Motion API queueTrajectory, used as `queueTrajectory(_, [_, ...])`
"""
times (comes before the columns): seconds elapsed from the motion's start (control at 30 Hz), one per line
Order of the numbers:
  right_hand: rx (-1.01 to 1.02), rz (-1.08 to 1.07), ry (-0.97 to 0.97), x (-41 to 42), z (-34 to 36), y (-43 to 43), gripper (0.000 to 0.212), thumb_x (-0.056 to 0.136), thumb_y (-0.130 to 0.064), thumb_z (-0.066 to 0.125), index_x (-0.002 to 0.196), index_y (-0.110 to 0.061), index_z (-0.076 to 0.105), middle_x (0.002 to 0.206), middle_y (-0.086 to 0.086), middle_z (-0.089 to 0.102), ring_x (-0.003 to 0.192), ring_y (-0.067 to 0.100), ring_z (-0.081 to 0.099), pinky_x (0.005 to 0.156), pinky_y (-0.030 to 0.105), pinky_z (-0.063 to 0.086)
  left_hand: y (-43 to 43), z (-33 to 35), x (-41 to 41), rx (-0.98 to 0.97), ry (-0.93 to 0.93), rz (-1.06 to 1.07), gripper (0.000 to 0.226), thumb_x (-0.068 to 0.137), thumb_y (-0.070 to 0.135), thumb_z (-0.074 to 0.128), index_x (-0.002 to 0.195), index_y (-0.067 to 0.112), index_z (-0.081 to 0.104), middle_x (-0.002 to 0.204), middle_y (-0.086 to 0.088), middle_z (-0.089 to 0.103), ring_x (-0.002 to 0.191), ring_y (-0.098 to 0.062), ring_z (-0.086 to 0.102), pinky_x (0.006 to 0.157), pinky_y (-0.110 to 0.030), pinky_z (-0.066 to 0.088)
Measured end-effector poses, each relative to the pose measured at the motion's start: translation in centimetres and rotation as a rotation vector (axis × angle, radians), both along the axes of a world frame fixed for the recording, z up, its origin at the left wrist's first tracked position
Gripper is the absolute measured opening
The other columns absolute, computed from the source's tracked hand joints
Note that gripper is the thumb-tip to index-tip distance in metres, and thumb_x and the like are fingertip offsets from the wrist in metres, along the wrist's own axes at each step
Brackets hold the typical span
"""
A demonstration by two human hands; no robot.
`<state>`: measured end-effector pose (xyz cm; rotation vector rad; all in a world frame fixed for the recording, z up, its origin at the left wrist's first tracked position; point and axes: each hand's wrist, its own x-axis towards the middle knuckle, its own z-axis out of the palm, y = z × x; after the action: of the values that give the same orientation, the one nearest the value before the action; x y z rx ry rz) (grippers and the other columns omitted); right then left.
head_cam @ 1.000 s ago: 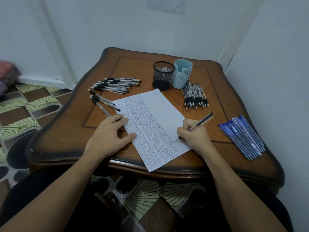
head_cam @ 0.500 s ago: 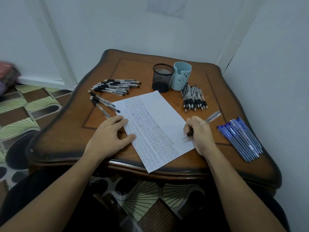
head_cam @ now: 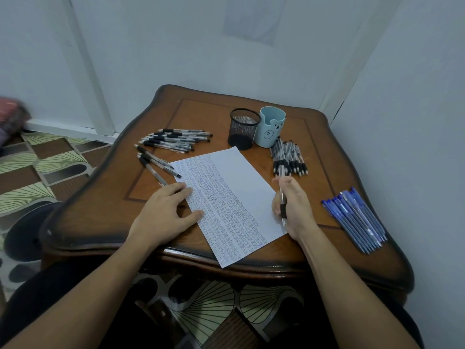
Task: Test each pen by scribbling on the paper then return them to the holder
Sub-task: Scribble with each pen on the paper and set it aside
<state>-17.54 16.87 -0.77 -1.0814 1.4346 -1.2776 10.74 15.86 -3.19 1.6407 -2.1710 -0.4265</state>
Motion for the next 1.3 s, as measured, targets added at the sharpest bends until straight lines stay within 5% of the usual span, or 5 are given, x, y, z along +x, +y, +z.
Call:
queueTrajectory(0.2, [0.276,0.056,0.015,-0.2,2.3,-2.4,0.024,0.103,-0.018,0.041,0.112,-0.011,0.061,0.061,0.004,0.049,0.053,0.014,0.042,0.048,0.029,0.034,0.0,0.0,0.0,0.006,0.001,-0.008,0.093,0.070,0.081,0.035,0.143,0.025,0.045,0.151,0.009,0.036,0.138,-0.009,0.027,0.114,-0.029,0.020])
queueTrajectory(0.33, [0.245,-0.057,0.320,-1.8,4.4,-6.5,0.025,0.103,-0.022,0.045,0.115,-0.009,0.064,0.075,0.004,0.055,0.058,0.015,0.045,0.045,0.026,0.034,-0.1,-0.2,0.1,0.002,-0.007,-0.009,0.094,0.071,0.082,0.033,0.144,0.025,0.044,0.151,0.010,0.035,0.138,-0.007,0.027,0.114,-0.028,0.019])
queueTrajectory(0.5, [0.199,-0.154,0.648,-4.0,5.7,-10.5,0.040,0.101,-0.016,0.052,0.140,-0.008,0.053,0.131,0.012,0.060,0.099,0.026,0.060,0.091,0.040,0.051,-0.2,-0.4,0.1,-0.010,0.001,-0.002,0.096,0.068,0.083,0.029,0.144,0.026,0.045,0.151,0.011,0.035,0.139,-0.007,0.026,0.114,-0.027,0.018])
queueTrajectory(1.03, [0.172,-0.103,0.940,-5.0,4.0,-12.2,0.045,0.101,-0.024,0.054,0.144,-0.012,0.052,0.141,0.014,0.056,0.120,0.029,0.057,0.096,0.035,0.046,-0.6,-0.7,0.1,-0.036,0.009,0.000,0.094,0.069,0.082,0.030,0.142,0.026,0.048,0.150,0.010,0.038,0.139,-0.008,0.030,0.116,-0.029,0.020])
queueTrajectory(1.3, [-0.202,0.098,1.086,1.7,3.1,-11.8,0.023,0.097,-0.016,0.057,0.116,-0.014,0.069,0.107,0.002,0.062,0.099,0.018,0.057,0.080,0.026,0.039,-0.3,-0.3,0.1,-0.029,0.000,0.000,0.095,0.069,0.083,0.027,0.145,0.027,0.043,0.152,0.010,0.034,0.140,-0.007,0.027,0.115,-0.026,0.017])
